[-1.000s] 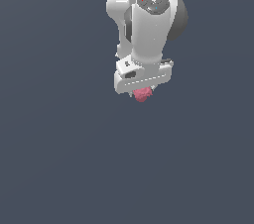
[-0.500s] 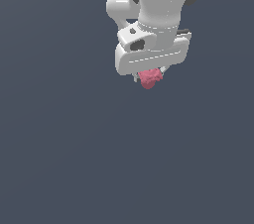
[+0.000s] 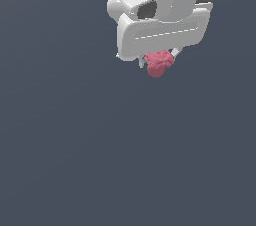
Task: Pick up the object and move it to a goal position.
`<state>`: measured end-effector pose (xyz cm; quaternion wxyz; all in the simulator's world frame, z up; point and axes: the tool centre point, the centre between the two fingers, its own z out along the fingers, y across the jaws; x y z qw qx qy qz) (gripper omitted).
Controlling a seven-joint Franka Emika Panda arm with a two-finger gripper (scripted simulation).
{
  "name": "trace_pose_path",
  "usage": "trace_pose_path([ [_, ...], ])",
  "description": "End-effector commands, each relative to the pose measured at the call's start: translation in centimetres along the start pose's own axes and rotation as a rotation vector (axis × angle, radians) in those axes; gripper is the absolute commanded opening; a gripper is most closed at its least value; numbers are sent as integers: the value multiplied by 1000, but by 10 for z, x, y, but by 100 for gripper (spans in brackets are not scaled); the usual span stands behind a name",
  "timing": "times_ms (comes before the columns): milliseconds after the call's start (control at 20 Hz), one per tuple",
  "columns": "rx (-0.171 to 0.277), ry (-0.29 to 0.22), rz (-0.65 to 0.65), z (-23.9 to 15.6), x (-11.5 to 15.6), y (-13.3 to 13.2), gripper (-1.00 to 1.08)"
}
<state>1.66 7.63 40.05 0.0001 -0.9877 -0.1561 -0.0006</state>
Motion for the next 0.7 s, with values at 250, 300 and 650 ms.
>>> trace_pose_path([
  [250,0,-1,0,-22,7,-1,-100],
  [300,0,-1,0,-24,7,-1,-100],
  [650,0,-1,0,-25,9,-1,-100],
])
